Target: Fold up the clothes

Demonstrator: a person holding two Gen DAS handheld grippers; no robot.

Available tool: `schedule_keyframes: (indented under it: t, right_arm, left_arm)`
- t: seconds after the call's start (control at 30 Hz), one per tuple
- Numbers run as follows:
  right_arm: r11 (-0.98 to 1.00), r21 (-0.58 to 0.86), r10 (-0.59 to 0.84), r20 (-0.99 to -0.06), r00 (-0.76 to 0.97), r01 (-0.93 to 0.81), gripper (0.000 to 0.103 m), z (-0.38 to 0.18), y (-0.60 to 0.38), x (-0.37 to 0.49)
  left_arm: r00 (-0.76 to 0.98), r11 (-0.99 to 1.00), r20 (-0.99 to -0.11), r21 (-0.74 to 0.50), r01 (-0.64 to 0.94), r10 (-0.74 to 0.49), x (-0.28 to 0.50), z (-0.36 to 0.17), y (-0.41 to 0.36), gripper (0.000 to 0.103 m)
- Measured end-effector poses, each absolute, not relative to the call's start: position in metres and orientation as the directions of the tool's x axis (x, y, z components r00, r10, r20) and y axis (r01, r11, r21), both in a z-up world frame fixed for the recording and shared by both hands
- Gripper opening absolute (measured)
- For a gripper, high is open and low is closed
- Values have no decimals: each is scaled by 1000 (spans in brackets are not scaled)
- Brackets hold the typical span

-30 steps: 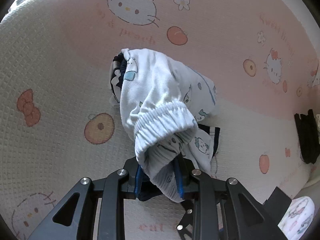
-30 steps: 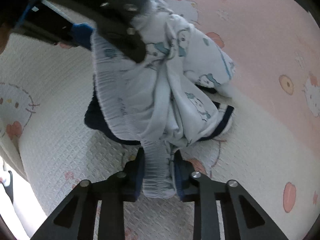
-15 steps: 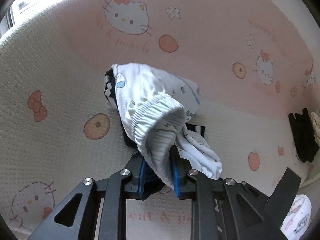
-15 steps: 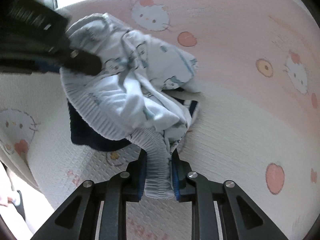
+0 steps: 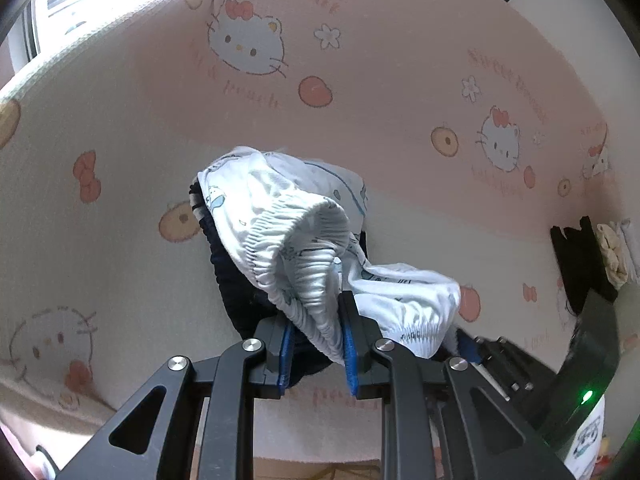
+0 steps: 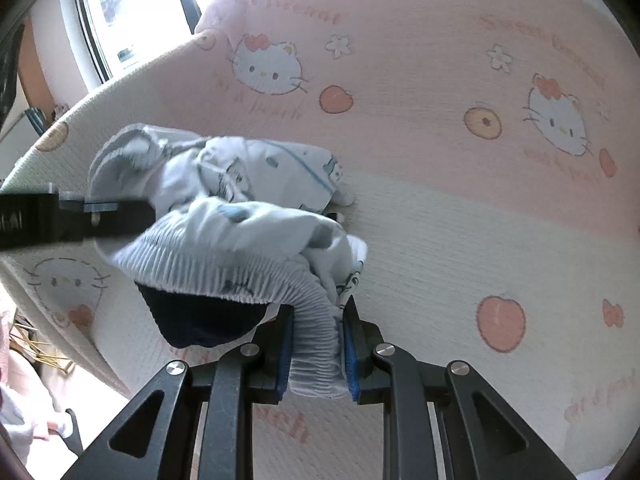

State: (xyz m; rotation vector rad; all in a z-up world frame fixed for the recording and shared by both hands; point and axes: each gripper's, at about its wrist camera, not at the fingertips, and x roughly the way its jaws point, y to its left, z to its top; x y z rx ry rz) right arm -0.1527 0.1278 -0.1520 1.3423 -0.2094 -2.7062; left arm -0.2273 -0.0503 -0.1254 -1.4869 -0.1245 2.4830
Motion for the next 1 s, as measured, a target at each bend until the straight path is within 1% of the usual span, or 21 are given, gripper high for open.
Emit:
schedule_keyframes:
  t: [0.3, 0.43, 0.5, 0.53, 0.57, 0.6, 0.63, 0.67, 0.7, 0.73, 0.83, 1.0]
  right_arm:
    - [-981, 190, -181, -798, -575, 45, 20, -150, 137, -155]
    - [-978, 199, -196, -812, -550, 56, 20, -150, 139, -154]
    - [-976, 211, -209, -820, -533, 59, 21, -154, 137, -159]
    - [-975, 214, -211, -824, -526, 56, 28, -155, 136, -161]
    - [-977, 210, -201, -828, -524, 43, 44, -157, 136, -163]
    - [-978, 208, -193, -827, -528, 32, 51, -157, 135, -163]
    - [-976, 216, -200, -819, -538, 33, 60, -155, 136, -163]
    - [-974, 225, -207, -811, -548, 35, 64, -154, 136, -163]
    - [-973, 229, -209, -807, -553, 34, 65, -152, 136, -164]
    - [-975, 221, -201, -812, -548, 29, 66, -152, 136, -165]
    - [-979, 201, -182, -830, -527, 23, 66, -154, 132, -165]
    - [-978, 208, -182, -861, -475, -2, 66, -165, 134, -172]
  left_arm:
    - [-458, -969, -854, -211, -128, 246, -214, -136, -51, 18]
    - [-461, -966, -849, -224, -129, 258, -208, -136, -54, 18]
    - [-451, -960, -848, -252, -121, 279, -209, -137, -57, 18]
    - [-439, -953, -847, -280, -116, 302, -210, -138, -60, 18]
    - [-424, -944, -844, -311, -110, 328, -212, -141, -62, 20]
    - [-409, -933, -841, -344, -104, 355, -213, -143, -64, 22]
    - [-394, -921, -836, -376, -97, 383, -213, -147, -67, 30]
    - [-379, -909, -830, -408, -90, 410, -214, -150, -69, 47]
    - [-375, -899, -824, -431, -76, 426, -214, -154, -71, 58]
    - [-377, -893, -818, -447, -57, 434, -213, -159, -72, 74]
    - [-376, -873, -807, -488, -11, 456, -211, -173, -75, 76]
    - [-385, -891, -828, -453, 30, 408, -210, -188, -71, 76]
